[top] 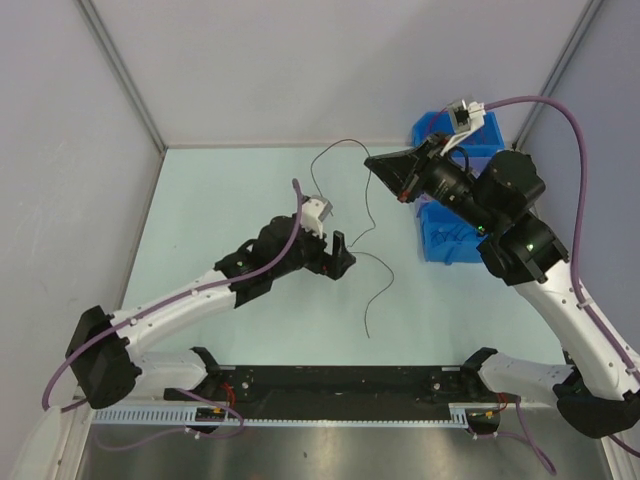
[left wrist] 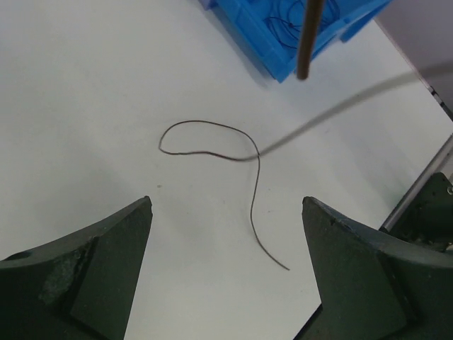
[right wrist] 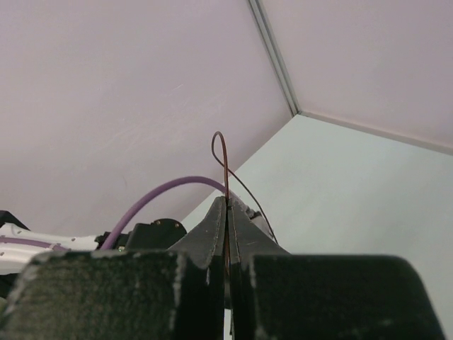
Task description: Untangle the cables
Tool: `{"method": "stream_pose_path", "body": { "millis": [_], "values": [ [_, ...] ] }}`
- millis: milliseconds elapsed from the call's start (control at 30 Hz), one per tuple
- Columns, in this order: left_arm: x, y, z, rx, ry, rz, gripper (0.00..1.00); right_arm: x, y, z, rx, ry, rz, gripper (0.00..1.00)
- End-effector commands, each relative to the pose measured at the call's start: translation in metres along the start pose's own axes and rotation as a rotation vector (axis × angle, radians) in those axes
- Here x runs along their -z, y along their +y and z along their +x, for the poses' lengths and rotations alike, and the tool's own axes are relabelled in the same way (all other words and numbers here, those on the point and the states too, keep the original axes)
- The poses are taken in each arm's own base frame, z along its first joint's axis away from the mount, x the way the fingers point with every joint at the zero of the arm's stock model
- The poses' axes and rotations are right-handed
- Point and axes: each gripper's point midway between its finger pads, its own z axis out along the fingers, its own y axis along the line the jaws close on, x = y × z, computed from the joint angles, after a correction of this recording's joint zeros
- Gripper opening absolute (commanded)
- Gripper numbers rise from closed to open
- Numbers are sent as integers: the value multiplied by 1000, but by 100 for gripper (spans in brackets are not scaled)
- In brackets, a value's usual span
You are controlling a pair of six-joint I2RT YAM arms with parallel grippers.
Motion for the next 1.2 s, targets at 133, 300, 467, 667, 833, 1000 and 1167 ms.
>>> {"method": "stream_pose_path", "body": {
  "millis": [133, 300, 467, 667, 833, 1000, 1167],
  "values": [
    [-21, -29, 3, 19, -19, 88, 86, 24, 12, -44, 25, -131, -8, 0],
    [-15, -38, 1, 1, -60, 108, 86, 29, 11, -53, 31, -156, 2, 0],
    [-17, -46, 2, -36, -99, 155, 82, 28, 8, -50, 21, -148, 10, 0],
    [-24, -58, 1, -74, -127, 178, 69, 31, 3, -50, 17, -145, 29, 0],
    [-37, -51, -4, -92, -144, 113, 61, 33, 1, -49, 10, -139, 36, 0],
    [-47, -46, -16, -127, -162, 39, 71, 36, 0, -51, 11, -140, 39, 0],
    [-55, -42, -19, -157, -167, -11, 69, 39, 0, -51, 10, -136, 39, 0]
  ]
}}
